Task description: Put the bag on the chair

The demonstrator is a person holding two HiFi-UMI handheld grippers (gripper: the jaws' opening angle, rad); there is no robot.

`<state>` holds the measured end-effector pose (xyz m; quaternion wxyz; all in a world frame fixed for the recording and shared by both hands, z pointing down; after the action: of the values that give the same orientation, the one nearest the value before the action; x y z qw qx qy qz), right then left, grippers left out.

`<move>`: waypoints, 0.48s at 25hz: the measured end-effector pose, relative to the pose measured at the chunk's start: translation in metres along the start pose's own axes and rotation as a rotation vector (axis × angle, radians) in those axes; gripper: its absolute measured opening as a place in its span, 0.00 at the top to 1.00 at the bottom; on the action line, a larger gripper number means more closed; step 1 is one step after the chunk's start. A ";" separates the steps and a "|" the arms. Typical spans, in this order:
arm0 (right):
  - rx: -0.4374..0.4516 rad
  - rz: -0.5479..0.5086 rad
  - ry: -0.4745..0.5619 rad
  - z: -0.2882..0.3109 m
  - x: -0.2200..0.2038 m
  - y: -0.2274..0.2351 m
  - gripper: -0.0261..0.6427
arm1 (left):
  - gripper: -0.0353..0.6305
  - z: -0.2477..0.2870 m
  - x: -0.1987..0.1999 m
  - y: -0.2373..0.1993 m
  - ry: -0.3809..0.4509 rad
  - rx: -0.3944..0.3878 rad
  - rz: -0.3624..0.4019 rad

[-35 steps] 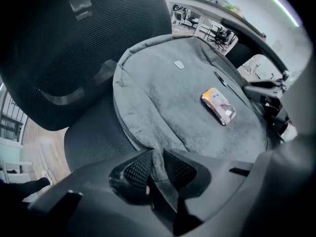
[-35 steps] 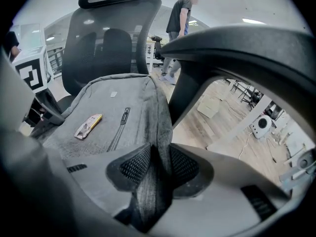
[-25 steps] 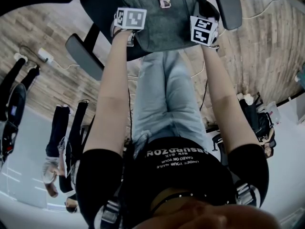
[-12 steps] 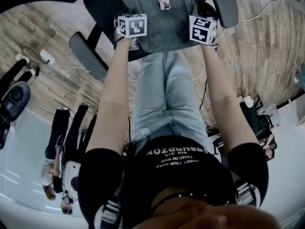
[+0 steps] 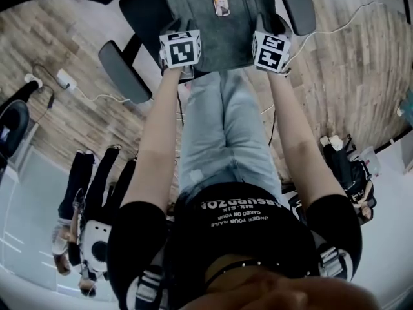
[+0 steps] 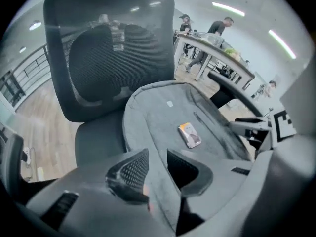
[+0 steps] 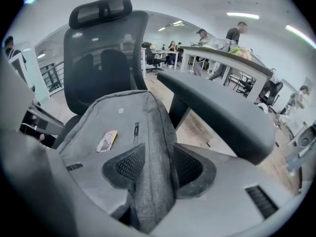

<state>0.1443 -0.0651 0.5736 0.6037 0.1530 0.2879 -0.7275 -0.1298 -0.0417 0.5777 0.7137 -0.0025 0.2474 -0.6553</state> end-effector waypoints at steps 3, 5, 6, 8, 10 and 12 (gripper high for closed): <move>0.024 0.035 0.015 -0.021 0.003 -0.001 0.72 | 0.79 -0.015 -0.002 0.013 0.024 -0.090 -0.029; 0.041 0.047 0.018 -0.034 0.003 -0.001 0.78 | 0.82 -0.027 -0.003 0.021 0.049 -0.106 -0.007; 0.050 0.054 0.024 -0.041 0.004 -0.001 0.82 | 0.84 -0.034 -0.003 0.026 0.066 -0.110 0.012; 0.067 0.069 0.045 -0.056 0.006 0.001 0.87 | 0.87 -0.047 -0.004 0.034 0.105 -0.116 0.051; 0.080 0.081 0.064 -0.068 0.008 0.002 0.90 | 0.89 -0.060 -0.005 0.042 0.142 -0.122 0.079; 0.101 0.092 0.075 -0.080 0.008 0.003 0.92 | 0.90 -0.072 -0.008 0.047 0.172 -0.124 0.098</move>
<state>0.1351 -0.0238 0.5053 0.6167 0.2234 0.2661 -0.7064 -0.1120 -0.0043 0.5024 0.7194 0.0217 0.3479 -0.6008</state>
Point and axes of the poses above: the fingertips, and each gripper's own axes: z forward along the fingers, y to its right, x out of its top, the point moved 10 cm from there along -z, backward along the fingers, and after that the axes turned 11 degrees about -x, right-handed, at the moved point
